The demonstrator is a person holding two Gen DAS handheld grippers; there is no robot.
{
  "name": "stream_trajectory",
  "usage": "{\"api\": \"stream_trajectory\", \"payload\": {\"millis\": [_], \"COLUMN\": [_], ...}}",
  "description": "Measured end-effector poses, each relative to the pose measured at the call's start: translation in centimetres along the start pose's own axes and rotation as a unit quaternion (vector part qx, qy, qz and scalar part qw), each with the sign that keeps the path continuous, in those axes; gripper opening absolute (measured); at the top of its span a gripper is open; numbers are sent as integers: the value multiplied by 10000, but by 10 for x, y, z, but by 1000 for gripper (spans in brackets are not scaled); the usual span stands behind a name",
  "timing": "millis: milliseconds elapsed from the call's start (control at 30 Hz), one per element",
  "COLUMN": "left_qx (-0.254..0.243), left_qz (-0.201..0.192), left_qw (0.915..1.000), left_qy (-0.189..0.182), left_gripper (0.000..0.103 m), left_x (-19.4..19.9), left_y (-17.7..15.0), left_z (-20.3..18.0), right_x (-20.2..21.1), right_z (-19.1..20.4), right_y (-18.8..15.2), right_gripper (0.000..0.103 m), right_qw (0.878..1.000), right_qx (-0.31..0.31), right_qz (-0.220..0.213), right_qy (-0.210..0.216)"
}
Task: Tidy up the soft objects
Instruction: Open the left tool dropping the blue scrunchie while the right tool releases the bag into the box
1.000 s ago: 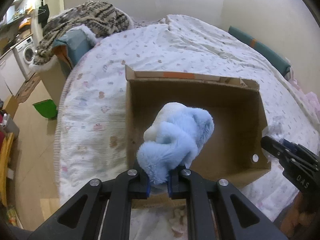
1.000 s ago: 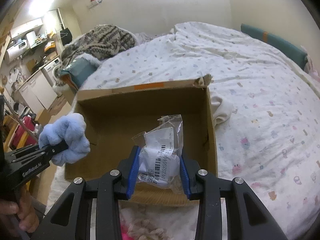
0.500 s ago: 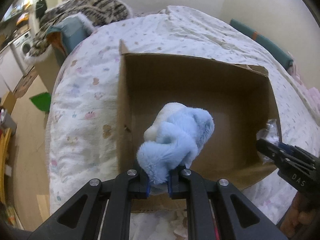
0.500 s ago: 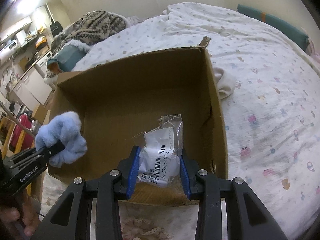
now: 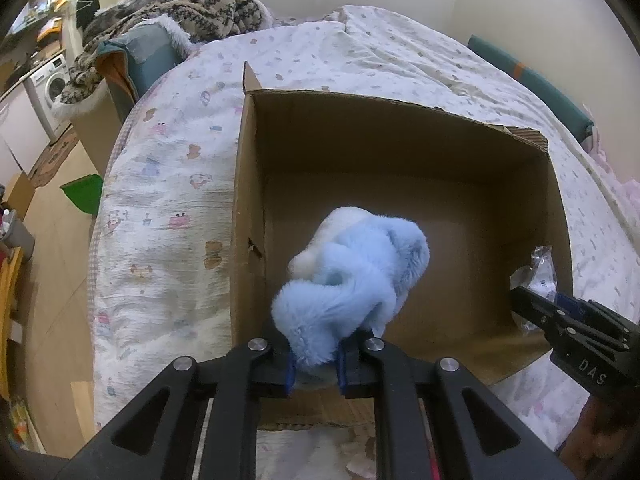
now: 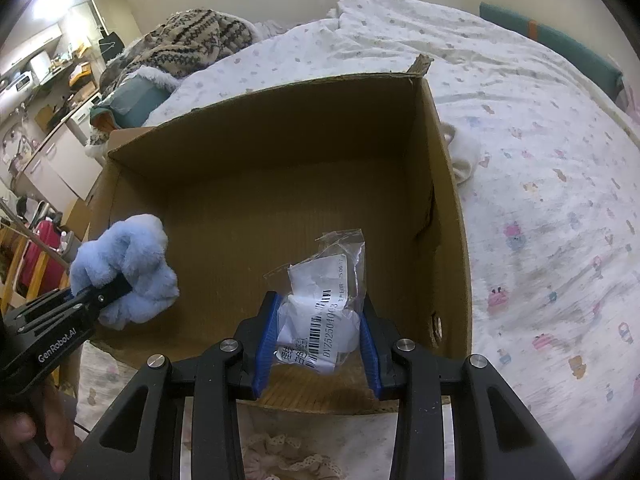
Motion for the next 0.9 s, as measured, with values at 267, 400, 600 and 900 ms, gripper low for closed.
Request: {"api": "stream_trajectory", "payload": {"millis": [267, 400, 600, 900], "left_qx": [-22, -29, -65, -389], "left_qz": [85, 144, 77, -138], "left_qw": [10000, 9999, 9996, 9991], "left_qy": [9, -10, -246, -29], "left_gripper": [17, 23, 64, 67], "left_x": [-2, -3, 2, 9], "left_y": [-3, -4, -4, -6], "left_z": [-3, -3, -9, -20], "right_x": [1, 0, -1, 0], "right_z": [-1, -1, 1, -1], "right_y": [-1, -2, -1, 2], "right_gripper": [39, 39, 39, 55], "right_qw": [10000, 10000, 10000, 9998], "right_qx": [24, 19, 41, -99], "right_qz": [22, 42, 50, -30], "right_qy": [-8, 3, 19, 191]}}
Point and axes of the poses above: each gripper's, at about its wrist camera, not at the fingertips, and x roughly against the way its jaws point, z to its left, y to its top, the point moved 4 cm from there along -x, roughly the way its jaws point, and after that the axes turned 8 degrees about x, right-handed, at the moved point
